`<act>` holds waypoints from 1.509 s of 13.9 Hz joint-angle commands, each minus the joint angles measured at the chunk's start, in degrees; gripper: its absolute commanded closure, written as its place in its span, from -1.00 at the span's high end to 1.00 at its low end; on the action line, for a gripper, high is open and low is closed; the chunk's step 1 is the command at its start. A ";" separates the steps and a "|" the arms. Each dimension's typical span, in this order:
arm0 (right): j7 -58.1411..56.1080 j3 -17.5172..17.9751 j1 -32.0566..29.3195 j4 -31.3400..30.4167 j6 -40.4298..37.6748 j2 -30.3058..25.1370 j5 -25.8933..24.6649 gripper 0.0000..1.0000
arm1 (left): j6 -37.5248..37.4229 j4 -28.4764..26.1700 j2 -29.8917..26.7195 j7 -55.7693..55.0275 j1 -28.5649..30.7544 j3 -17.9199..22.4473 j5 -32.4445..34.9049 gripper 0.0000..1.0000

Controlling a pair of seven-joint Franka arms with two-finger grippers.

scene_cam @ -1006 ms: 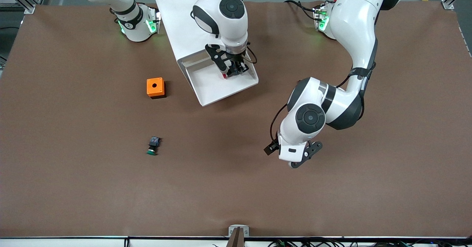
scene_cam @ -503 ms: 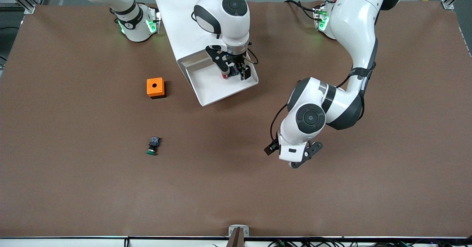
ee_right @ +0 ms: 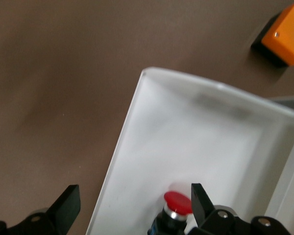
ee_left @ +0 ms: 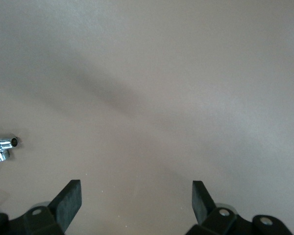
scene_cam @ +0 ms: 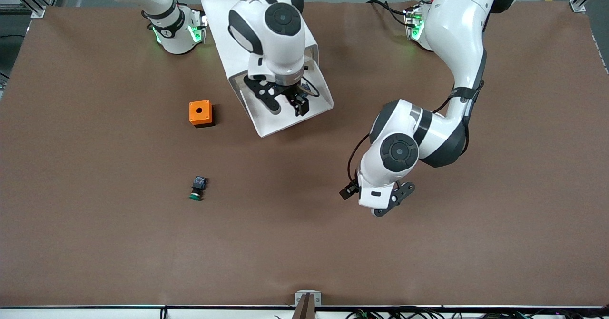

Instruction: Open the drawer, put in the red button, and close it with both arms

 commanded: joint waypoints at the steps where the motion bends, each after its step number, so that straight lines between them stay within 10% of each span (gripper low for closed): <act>1: -7.64 0.68 -4.20 0.86 -4.09 -1.29 -0.63 1.00 | 0.49 -0.96 -1.01 -0.53 0.00 -2.58 0.96 0.99; 21: -74.96 0.60 -41.20 1.39 -22.21 -13.33 -0.01 1.00 | 0.14 -2.11 1.01 -0.26 -9.66 -8.03 1.23 0.99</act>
